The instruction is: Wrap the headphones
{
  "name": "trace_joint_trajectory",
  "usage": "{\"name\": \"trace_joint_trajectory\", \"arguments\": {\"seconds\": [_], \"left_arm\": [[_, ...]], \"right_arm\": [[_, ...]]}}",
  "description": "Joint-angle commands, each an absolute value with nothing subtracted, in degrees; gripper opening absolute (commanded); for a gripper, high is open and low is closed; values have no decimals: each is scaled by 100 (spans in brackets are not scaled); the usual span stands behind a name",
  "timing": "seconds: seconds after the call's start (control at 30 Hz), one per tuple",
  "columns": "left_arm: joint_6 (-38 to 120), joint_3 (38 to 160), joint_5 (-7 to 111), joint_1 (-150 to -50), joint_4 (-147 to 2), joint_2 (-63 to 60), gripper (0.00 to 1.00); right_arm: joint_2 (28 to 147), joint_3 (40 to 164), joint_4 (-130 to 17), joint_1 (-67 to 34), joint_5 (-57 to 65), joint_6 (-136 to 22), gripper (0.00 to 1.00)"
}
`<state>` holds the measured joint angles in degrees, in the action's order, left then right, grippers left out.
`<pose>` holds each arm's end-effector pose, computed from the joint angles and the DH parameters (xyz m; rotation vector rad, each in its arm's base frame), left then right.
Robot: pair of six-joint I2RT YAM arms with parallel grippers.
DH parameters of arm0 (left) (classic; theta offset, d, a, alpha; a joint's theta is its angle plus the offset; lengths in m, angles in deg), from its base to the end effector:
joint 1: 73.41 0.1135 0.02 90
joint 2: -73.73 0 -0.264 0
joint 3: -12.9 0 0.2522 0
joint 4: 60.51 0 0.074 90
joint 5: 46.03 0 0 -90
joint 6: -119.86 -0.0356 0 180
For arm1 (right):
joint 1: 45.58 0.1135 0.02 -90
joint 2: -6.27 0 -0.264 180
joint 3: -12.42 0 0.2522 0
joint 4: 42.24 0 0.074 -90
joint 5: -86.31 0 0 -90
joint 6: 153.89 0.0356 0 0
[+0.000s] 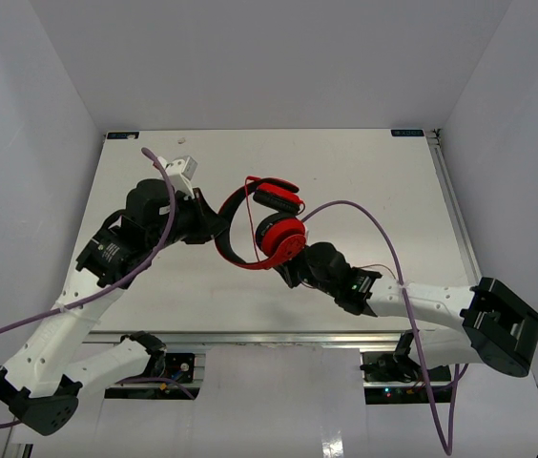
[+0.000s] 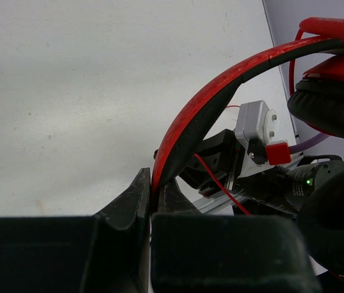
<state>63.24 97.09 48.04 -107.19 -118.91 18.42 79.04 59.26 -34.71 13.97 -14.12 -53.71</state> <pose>0.1531 -0.1054 0.3984 0.0528 2.1816 -0.7680 0.1434 0.2313 0.2210 -0.6929 1.8127 0.6533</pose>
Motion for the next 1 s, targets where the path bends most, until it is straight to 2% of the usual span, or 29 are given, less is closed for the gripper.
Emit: {"name": "trace_joint_trajectory", "arguments": {"seconds": [0.0, 0.43, 0.7, 0.8, 0.87, 0.97], "left_arm": [[6507, 10118, 5113, -10687, -11679, 2103, 0], [6333, 10483, 5383, -10683, -11990, 2334, 0], [5897, 10346, 6746, -10682, -11848, 2523, 0], [5384, 10215, 7438, -10682, -11866, 2539, 0], [4949, 10105, 7712, -10687, -11975, 2560, 0], [4544, 10040, 7301, -10693, -12321, 2512, 0]], "right_arm": [[8014, 5870, -3085, 1418, -1585, -5434, 12], [8165, 5759, -2927, 1134, -1438, -5470, 10], [8592, 5923, -2840, 601, -1041, -5498, 8], [8687, 6056, -2848, 153, -471, -5510, 8], [8817, 6275, -2931, -503, 371, -5462, 8], [8934, 6853, -3362, -1304, 976, -5488, 8]]}}
